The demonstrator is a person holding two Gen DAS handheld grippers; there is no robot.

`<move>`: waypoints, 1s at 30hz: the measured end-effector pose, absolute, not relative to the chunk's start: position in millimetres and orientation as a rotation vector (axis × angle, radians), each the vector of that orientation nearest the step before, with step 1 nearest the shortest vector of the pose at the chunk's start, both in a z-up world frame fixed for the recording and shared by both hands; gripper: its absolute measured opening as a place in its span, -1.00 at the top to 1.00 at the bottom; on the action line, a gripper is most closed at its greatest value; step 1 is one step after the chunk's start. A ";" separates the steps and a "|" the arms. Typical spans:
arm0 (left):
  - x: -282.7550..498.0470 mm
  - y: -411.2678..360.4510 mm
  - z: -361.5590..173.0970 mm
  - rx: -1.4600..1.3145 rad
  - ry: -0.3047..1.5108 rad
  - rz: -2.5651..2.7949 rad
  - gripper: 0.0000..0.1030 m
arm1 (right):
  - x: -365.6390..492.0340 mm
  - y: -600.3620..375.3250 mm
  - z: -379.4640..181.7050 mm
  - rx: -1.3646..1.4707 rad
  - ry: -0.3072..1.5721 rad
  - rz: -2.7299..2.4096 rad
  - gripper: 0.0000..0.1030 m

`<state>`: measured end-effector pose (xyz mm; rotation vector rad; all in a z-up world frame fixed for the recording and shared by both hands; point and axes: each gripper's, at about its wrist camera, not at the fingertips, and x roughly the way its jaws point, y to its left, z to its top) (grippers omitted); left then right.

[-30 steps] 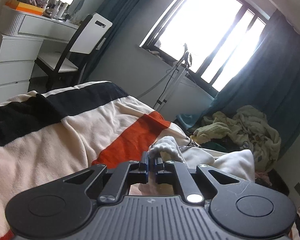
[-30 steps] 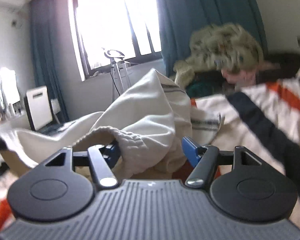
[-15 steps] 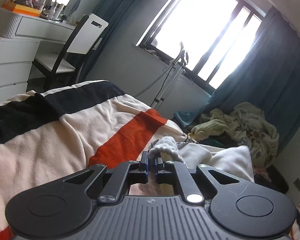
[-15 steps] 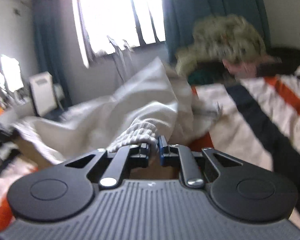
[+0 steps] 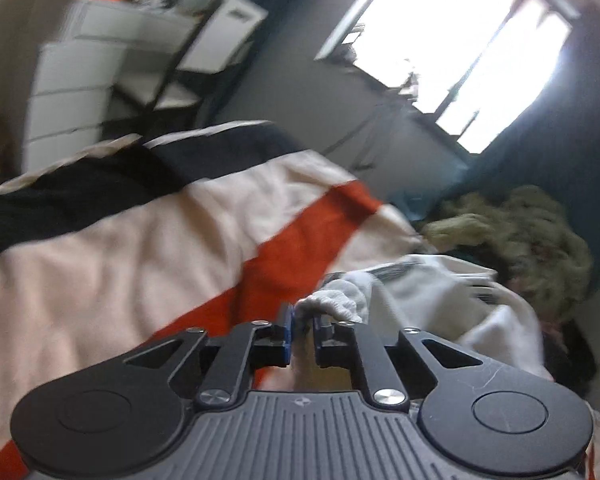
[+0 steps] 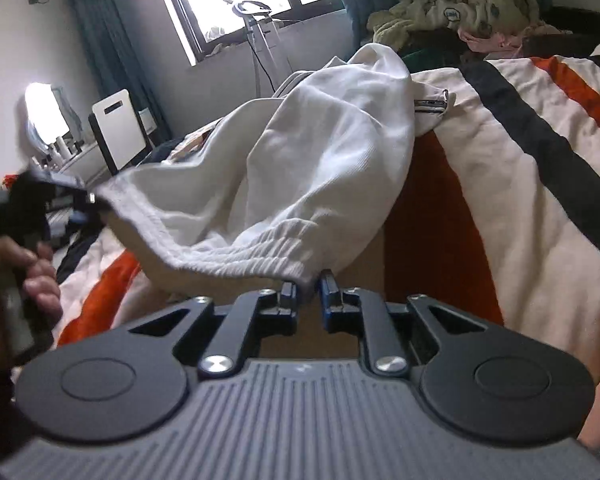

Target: Fold clothes

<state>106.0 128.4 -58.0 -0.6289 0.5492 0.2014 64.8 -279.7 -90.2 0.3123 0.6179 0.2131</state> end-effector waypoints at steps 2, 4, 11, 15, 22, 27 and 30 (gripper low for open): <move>103.9 139.9 -61.2 -0.668 0.571 0.228 0.73 | 66.6 -284.9 -90.5 0.351 0.636 0.233 0.65; 97.7 150.0 -62.3 -0.713 0.582 0.245 0.69 | 65.2 -294.2 -95.5 0.424 0.661 0.251 0.54; 64.2 165.7 -55.5 -0.716 0.551 0.289 -0.05 | 62.0 -326.0 -123.1 0.777 0.727 0.247 -0.74; 63.1 159.5 -50.9 -0.746 0.487 0.187 -0.42 | 65.9 -332.4 -130.0 0.873 0.699 0.235 -0.76; 118.0 140.7 -84.9 -0.787 0.544 0.149 -0.44 | 108.4 -328.8 -168.7 0.961 0.750 0.191 -0.69; 150.8 136.4 -113.6 -0.784 0.616 0.147 0.13 | 117.7 -324.0 -176.1 1.003 0.726 0.185 -0.65; 153.9 142.3 -115.9 -0.811 0.623 0.132 0.27 | 117.2 -325.1 -183.9 1.156 0.706 0.217 -0.41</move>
